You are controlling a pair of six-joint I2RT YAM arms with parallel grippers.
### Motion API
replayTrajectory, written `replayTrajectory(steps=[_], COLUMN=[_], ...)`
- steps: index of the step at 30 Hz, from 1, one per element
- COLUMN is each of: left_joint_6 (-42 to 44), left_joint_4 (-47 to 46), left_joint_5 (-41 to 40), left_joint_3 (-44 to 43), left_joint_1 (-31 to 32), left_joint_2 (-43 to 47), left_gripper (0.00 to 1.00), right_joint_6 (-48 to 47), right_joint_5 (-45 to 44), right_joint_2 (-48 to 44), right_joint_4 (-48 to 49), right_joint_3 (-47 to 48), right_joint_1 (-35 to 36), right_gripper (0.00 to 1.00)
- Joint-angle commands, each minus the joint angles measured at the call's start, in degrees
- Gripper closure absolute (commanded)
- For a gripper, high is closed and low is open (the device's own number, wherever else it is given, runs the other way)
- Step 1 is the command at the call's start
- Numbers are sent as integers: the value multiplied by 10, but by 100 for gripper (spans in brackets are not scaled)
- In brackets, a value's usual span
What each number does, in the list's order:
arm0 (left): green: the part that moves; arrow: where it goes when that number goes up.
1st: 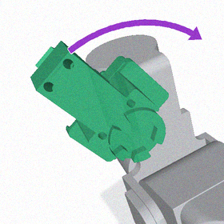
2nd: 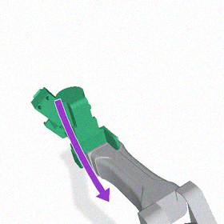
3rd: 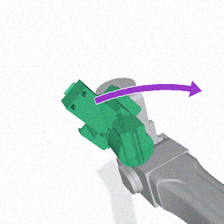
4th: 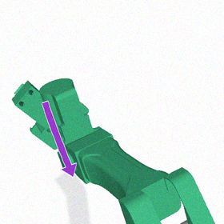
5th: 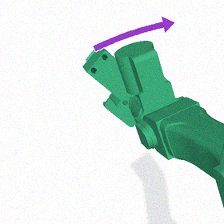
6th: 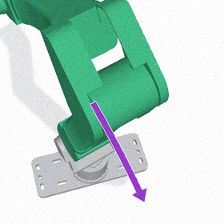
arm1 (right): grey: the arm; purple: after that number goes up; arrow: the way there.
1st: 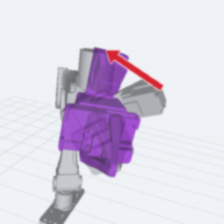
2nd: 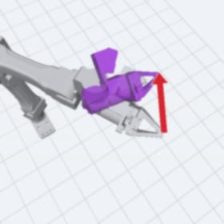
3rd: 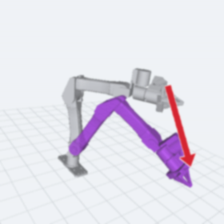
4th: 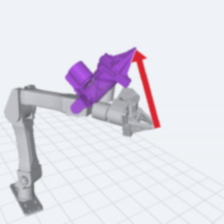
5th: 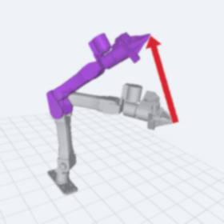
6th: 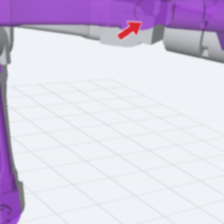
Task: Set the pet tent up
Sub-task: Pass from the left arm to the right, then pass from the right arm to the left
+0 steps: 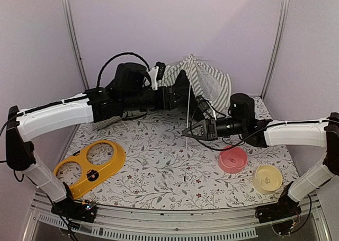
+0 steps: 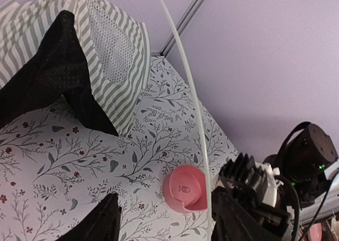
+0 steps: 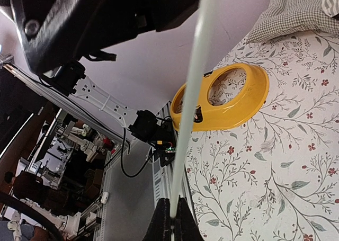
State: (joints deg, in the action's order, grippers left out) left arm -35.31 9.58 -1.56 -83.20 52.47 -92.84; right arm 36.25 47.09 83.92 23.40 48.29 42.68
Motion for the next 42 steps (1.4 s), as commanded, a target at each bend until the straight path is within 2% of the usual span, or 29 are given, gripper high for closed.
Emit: replayTrajectory(steps=[1, 7, 13, 26, 31, 39, 42], left_joint_6=[24, 27, 8, 8, 10, 14, 15], left_joint_4=[-29, -41, -57, -67, -67, -76, -76], left_joint_5=[52, 104, 125, 152, 156, 154, 150], left_joint_3=[90, 194, 245, 224, 208, 199, 197], left_joint_1=[-4, 18, 52, 77, 77, 78, 78], left_joint_2=[82, 143, 123, 64, 48, 37, 35], left_gripper=[37, 40, 47, 54, 63, 66, 78], right_joint_6=[-17, -19, -17, -19, -22, -23, -22], right_joint_5=[8, 23, 27, 21, 21, 17, 16], right_joint_2=[26, 58, 80, 85, 85, 81, 82], right_joint_4=[16, 15, 15, 8, 4, 3, 3], right_joint_3=[35, 75, 103, 120, 121, 119, 120], right_joint_1=[-15, -29, -35, -43, -43, -43, -43], right_gripper=[100, 100, 100, 100, 100, 100, 100])
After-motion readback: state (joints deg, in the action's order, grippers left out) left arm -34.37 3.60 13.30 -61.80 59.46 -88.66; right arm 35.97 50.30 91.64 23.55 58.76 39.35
